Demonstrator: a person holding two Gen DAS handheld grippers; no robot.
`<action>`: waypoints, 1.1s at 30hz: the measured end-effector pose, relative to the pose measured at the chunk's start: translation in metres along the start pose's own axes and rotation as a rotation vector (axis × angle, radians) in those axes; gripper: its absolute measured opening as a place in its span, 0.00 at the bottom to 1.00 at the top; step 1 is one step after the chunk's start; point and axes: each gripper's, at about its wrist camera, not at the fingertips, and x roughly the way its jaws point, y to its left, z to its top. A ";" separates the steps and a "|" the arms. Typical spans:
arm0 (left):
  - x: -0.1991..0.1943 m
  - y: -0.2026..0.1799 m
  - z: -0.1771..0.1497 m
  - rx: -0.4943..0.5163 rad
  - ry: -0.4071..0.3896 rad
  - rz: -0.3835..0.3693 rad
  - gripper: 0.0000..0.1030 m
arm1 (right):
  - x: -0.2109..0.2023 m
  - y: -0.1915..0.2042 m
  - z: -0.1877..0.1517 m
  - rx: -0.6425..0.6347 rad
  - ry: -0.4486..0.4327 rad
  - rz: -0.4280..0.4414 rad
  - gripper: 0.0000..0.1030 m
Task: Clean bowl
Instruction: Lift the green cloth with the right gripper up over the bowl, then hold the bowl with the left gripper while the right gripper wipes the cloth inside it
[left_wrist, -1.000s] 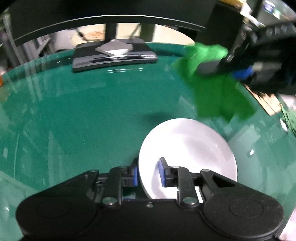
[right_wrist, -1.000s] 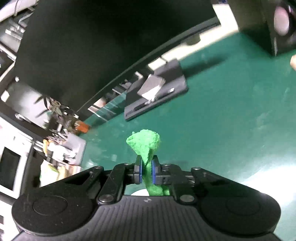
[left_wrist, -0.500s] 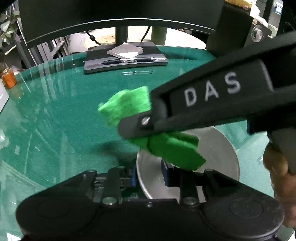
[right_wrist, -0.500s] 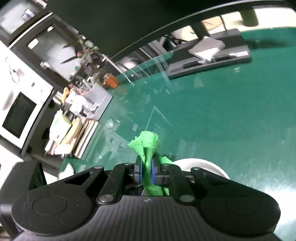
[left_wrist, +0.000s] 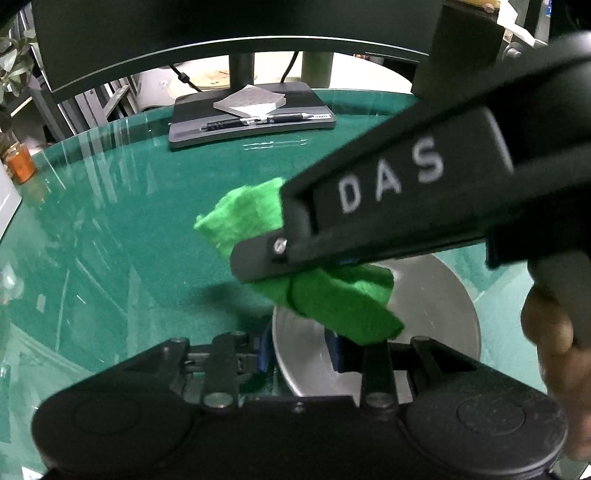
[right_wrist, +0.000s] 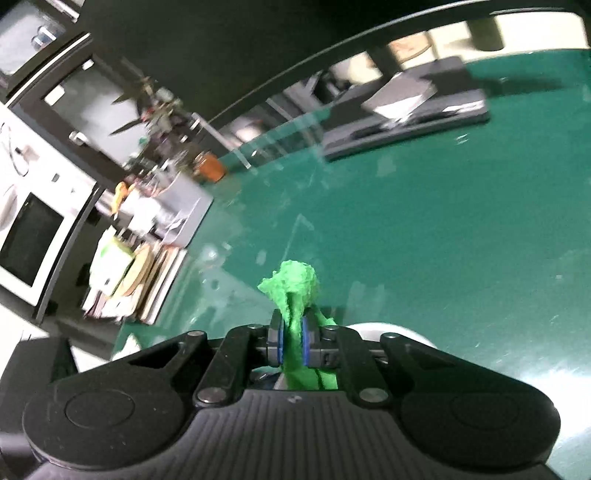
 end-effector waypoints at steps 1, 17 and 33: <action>0.000 0.000 0.000 0.001 0.001 -0.002 0.30 | -0.002 -0.003 0.001 0.007 -0.007 -0.002 0.06; -0.001 -0.001 0.000 0.004 0.005 0.011 0.33 | -0.002 -0.004 0.008 0.030 -0.002 -0.052 0.07; -0.005 -0.003 0.000 0.007 -0.002 0.052 0.34 | -0.005 0.017 0.006 -0.145 -0.025 -0.185 0.08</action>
